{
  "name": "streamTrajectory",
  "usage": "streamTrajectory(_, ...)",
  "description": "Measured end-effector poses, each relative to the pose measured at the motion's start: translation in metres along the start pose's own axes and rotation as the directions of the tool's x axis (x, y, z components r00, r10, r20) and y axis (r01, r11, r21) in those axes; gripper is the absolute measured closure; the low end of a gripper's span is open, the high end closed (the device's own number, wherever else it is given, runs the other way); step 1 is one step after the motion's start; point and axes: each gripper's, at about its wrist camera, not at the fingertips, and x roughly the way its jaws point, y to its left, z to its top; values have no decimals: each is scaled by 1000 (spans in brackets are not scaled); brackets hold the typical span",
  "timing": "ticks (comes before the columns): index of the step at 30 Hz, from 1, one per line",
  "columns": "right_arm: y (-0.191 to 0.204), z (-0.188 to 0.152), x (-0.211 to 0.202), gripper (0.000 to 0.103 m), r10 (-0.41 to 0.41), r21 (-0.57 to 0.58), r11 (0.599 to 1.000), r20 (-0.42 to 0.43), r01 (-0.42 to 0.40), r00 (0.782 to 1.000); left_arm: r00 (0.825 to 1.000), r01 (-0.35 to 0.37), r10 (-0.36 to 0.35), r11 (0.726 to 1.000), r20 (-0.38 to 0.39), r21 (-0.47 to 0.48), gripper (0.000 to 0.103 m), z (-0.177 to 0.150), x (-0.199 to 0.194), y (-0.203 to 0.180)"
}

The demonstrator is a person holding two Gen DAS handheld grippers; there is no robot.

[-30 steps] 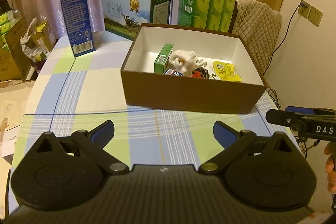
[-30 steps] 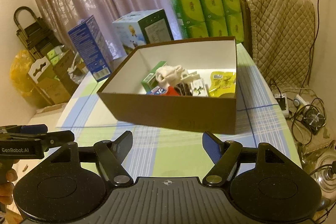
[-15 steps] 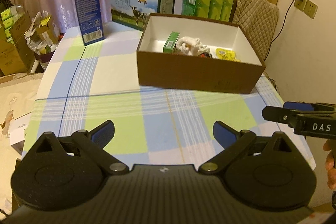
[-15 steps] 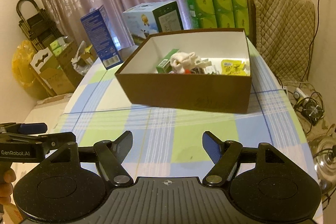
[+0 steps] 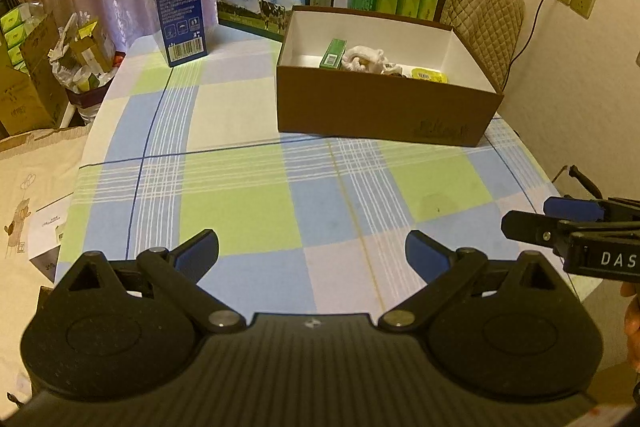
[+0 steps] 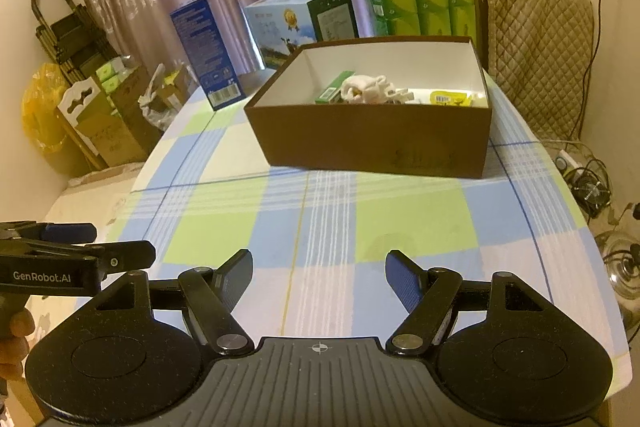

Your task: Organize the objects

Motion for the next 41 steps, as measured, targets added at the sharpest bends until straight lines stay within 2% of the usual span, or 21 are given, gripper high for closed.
streamTrajectory(15, 15, -17, 3, 32, 1, -9, 1000, -33, -1, 999, 1000, -3, 3, 1000, -29, -2, 4, -19, -3, 10)
streamTrajectory(41, -2, -11, 9, 32, 4, -11, 1000, -51, -5, 999, 999, -3, 3, 1000, -41, 2, 4, -8, 11, -6)
